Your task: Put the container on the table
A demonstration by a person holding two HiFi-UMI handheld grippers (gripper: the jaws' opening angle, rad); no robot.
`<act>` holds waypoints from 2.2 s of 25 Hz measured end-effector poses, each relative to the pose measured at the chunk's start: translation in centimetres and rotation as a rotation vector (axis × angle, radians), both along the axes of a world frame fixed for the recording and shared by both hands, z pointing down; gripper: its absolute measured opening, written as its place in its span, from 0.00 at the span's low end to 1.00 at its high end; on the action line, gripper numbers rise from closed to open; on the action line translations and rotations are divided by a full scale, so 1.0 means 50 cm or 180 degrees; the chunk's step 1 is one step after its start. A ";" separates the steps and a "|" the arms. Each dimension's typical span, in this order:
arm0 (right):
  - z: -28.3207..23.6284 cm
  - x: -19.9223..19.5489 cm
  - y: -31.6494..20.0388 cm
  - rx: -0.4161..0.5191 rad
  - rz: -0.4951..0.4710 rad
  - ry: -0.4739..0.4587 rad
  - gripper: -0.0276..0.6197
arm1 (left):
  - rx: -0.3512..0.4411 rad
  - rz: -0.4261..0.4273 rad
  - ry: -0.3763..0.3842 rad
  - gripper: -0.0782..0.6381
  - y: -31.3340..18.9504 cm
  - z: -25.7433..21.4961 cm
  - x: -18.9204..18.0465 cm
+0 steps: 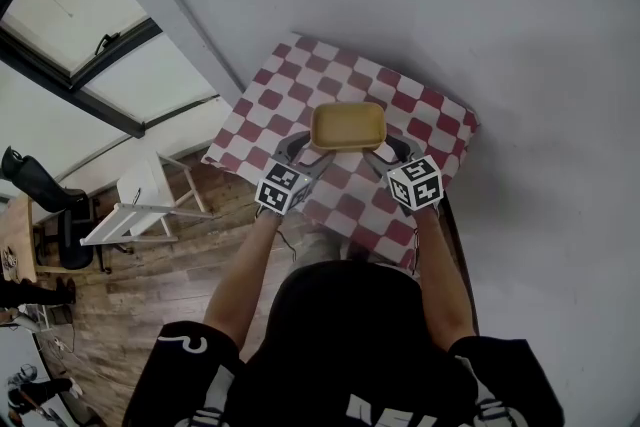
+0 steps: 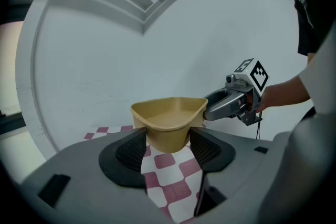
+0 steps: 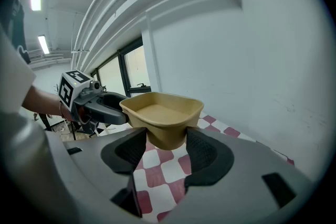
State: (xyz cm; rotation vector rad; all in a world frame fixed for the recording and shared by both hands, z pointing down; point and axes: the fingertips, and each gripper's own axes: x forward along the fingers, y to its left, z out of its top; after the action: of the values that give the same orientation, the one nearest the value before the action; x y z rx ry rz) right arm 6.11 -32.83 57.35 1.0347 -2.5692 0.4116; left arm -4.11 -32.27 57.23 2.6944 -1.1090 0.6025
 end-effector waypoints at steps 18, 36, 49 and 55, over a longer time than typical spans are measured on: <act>0.127 0.011 0.006 -0.0377 -0.0079 0.0154 0.42 | -0.0363 0.0075 -0.0079 0.49 0.005 0.126 0.012; 0.259 0.008 -0.007 -0.0787 -0.0192 0.0406 0.40 | -0.0796 0.0323 -0.0349 0.47 -0.005 0.272 0.002; 0.302 0.008 -0.025 -0.0872 -0.0246 0.0490 0.39 | -0.0932 0.0443 -0.0465 0.46 -0.023 0.316 -0.005; 0.317 0.014 -0.037 -0.0889 -0.0241 0.0526 0.38 | -0.0988 0.0427 -0.0487 0.45 -0.033 0.335 0.000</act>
State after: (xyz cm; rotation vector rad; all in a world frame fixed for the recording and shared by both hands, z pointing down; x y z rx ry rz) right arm 6.81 -34.67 73.19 0.8326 -2.3149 0.6170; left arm -4.11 -33.94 74.00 2.4978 -0.7918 0.9326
